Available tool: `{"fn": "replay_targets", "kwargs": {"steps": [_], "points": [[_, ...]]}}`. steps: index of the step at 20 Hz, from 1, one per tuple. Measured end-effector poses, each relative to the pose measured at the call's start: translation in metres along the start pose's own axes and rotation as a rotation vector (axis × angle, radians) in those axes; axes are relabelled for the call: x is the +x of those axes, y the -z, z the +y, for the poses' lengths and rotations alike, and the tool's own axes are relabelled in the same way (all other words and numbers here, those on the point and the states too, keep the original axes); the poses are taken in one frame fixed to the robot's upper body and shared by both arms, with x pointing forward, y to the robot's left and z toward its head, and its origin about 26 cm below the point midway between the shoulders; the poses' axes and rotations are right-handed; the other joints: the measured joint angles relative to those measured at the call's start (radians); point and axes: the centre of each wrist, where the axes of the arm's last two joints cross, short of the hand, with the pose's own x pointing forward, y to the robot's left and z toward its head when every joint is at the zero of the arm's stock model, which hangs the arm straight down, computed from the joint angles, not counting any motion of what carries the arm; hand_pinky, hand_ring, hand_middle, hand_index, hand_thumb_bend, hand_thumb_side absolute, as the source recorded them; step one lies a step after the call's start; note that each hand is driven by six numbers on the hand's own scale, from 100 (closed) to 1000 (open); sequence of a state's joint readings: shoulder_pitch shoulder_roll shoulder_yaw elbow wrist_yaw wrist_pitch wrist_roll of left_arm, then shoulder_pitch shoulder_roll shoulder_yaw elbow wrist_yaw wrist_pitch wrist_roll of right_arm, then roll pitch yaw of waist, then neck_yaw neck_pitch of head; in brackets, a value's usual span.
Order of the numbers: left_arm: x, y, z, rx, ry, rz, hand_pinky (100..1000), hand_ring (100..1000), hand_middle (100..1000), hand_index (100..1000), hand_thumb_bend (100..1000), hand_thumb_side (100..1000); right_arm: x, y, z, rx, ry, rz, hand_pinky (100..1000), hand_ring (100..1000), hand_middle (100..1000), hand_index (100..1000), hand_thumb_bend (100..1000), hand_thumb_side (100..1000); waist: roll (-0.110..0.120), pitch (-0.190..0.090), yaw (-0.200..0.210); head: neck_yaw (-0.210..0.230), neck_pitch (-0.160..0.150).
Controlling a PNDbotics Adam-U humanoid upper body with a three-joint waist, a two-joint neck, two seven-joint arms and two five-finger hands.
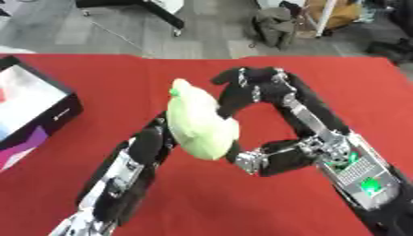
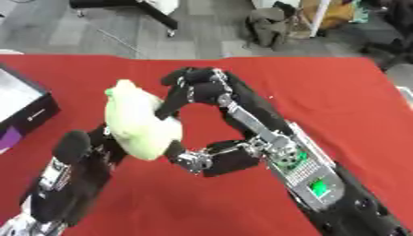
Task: Pick up the objects with one hand, pass them to the other hand, and then place them into the box on the other side of the table.
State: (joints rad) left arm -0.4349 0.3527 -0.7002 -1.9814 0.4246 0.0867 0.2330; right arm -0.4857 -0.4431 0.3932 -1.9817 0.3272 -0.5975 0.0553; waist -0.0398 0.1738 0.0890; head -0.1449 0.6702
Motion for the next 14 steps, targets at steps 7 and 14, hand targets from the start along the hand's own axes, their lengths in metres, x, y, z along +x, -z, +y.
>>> {"fn": "replay_targets", "kwargs": {"steps": [7, 14], "points": [[0.0011, 0.0023, -0.0040, 0.025, 0.036, 0.075, 1000, 961, 986, 665, 569, 869, 0.0006, 0.0073, -0.0004, 0.069, -0.086, -0.082, 704, 556, 268, 354, 100, 100, -0.004, 0.000, -0.001, -0.001, 0.000], [0.0012, 0.0039, -0.0081, 0.010, 0.072, 0.107, 1000, 950, 973, 666, 518, 814, 0.0005, 0.0103, -0.0015, 0.109, -0.149, -0.110, 692, 549, 272, 338, 100, 100, -0.005, 0.000, -0.001, -0.003, 0.000]]}}
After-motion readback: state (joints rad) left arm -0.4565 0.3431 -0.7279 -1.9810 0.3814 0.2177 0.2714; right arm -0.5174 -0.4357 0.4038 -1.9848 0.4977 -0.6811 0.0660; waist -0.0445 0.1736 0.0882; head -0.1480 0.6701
